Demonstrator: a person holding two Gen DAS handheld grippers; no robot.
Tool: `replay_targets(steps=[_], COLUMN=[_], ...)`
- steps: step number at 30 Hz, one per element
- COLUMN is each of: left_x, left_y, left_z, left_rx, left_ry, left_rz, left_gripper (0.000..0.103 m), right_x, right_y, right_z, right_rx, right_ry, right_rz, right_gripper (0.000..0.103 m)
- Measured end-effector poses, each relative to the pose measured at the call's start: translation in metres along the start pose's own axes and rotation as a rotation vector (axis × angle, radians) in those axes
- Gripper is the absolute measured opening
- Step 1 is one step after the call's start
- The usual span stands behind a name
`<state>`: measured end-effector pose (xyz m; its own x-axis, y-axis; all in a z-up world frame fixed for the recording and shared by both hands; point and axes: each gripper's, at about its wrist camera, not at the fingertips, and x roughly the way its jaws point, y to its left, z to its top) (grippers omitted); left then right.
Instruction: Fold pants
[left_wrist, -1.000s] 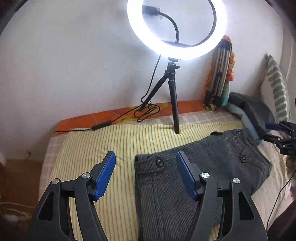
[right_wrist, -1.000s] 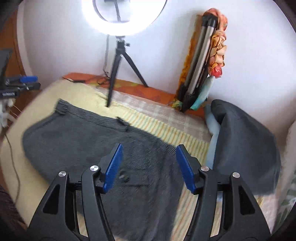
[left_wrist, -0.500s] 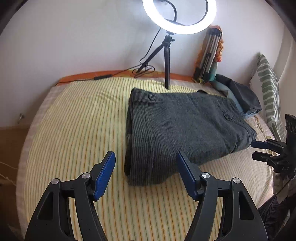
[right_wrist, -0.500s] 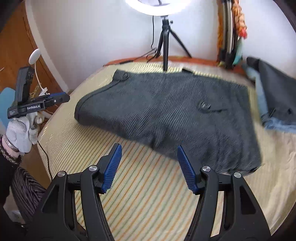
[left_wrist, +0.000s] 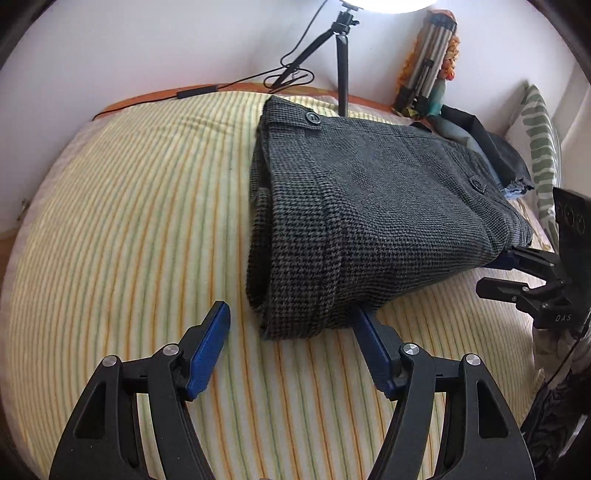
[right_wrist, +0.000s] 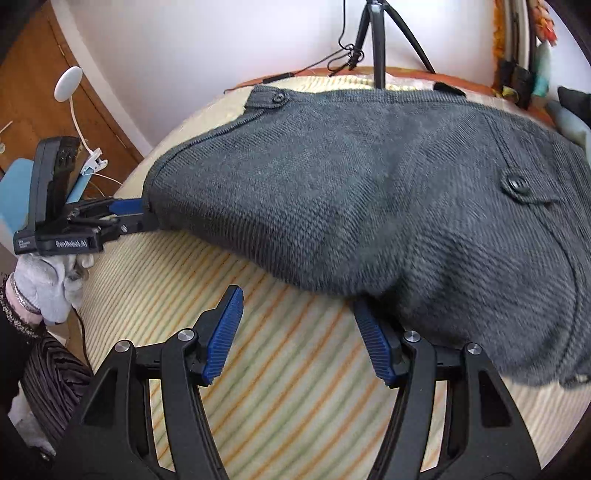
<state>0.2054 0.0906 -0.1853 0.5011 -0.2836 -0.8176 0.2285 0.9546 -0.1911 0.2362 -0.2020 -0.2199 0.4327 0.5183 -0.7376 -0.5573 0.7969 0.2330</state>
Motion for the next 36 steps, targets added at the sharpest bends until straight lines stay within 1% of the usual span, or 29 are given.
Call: replay_targets(steps=[2,3,4,5,6,8,9,10,12,13,15,16,17,18,19,22,24,25,26,28,29,31,33,35,36], left_x=[0.005,0.006,0.006,0.005,0.003,-0.004,-0.007,-0.011,-0.024,-0.032,-0.043,-0.048,-0.052,-0.054,-0.055,-0.055,-0.056,-0.057,-0.055,-0.048,-0.043,-0.03,-0.018,-0.005,0.001], left_y=[-0.003,-0.003,-0.005,-0.006,-0.006,-0.003,-0.001,0.002,0.007,0.01,0.011,0.012,0.011,0.009,0.009,0.007,0.003,0.001,-0.004,-0.014,-0.019,-0.03,-0.041,-0.051,-0.054], left_z=[0.004,0.006,0.008,0.012,0.015,0.021,0.024,0.027,0.033,0.036,0.04,0.042,0.044,0.045,0.046,0.044,0.043,0.043,0.042,0.041,0.04,0.038,0.037,0.039,0.038], left_rx=[-0.002,-0.002,0.0,0.003,0.0,-0.024,-0.042,-0.06,-0.101,-0.114,-0.117,-0.11,-0.104,-0.1,-0.094,-0.079,-0.056,-0.046,-0.034,-0.01,0.002,0.019,0.044,0.074,0.089], left_ry=[-0.001,-0.002,-0.005,-0.01,-0.017,-0.037,-0.047,-0.062,-0.106,-0.128,-0.156,-0.169,-0.182,-0.188,-0.185,-0.177,-0.173,-0.175,-0.17,-0.161,-0.147,-0.113,-0.092,-0.074,-0.06], left_rz=[-0.015,-0.024,-0.033,-0.039,-0.048,-0.083,-0.096,-0.104,-0.123,-0.136,-0.133,-0.11,-0.072,-0.05,-0.036,0.02,0.048,0.04,0.019,0.01,-0.002,-0.037,-0.023,-0.023,-0.01], left_gripper=[0.068,0.067,0.062,0.059,0.053,0.048,0.044,0.043,0.043,0.043,0.044,0.045,0.045,0.045,0.045,0.044,0.044,0.044,0.044,0.044,0.044,0.044,0.044,0.044,0.044], right_x=[0.002,0.004,0.005,0.007,0.01,0.013,0.012,0.008,-0.005,-0.014,-0.031,-0.038,-0.041,-0.042,-0.042,-0.032,-0.024,-0.02,-0.017,-0.009,-0.005,0.005,0.016,0.02,0.019], right_y=[0.0,0.0,0.001,0.002,0.004,0.007,0.008,0.007,0.004,0.002,-0.001,-0.002,-0.003,-0.002,0.001,0.013,0.014,0.016,0.017,0.02,0.019,0.012,0.006,0.005,0.007], right_z=[0.004,0.007,0.01,0.013,0.016,0.022,0.025,0.029,0.036,0.04,0.045,0.046,0.046,0.045,0.043,0.035,0.032,0.031,0.029,0.026,0.025,0.023,0.021,0.019,0.017], right_rx=[0.012,0.022,0.03,0.035,0.035,0.036,0.046,0.067,0.113,0.139,0.168,0.178,0.191,0.201,0.2,0.148,0.135,0.128,0.116,0.078,0.074,0.099,0.111,0.087,0.075], right_ry=[-0.015,-0.023,-0.027,-0.033,-0.033,-0.03,-0.042,-0.063,-0.113,-0.14,-0.183,-0.196,-0.2,-0.196,-0.186,-0.139,-0.106,-0.092,-0.08,-0.061,-0.051,-0.018,0.015,0.013,0.014], right_rz=[0.018,0.041,0.062,0.082,0.104,0.136,0.139,0.157,0.213,0.254,0.34,0.399,0.433,0.438,0.417,0.342,0.298,0.271,0.231,0.136,0.116,0.106,0.087,0.07,0.065], right_gripper=[0.065,0.064,0.064,0.062,0.059,0.033,0.029,0.026,0.026,0.026,0.026,0.026,0.027,0.031,0.041,0.042,0.042,0.042,0.042,0.042,0.042,0.042,0.042,0.042,0.042])
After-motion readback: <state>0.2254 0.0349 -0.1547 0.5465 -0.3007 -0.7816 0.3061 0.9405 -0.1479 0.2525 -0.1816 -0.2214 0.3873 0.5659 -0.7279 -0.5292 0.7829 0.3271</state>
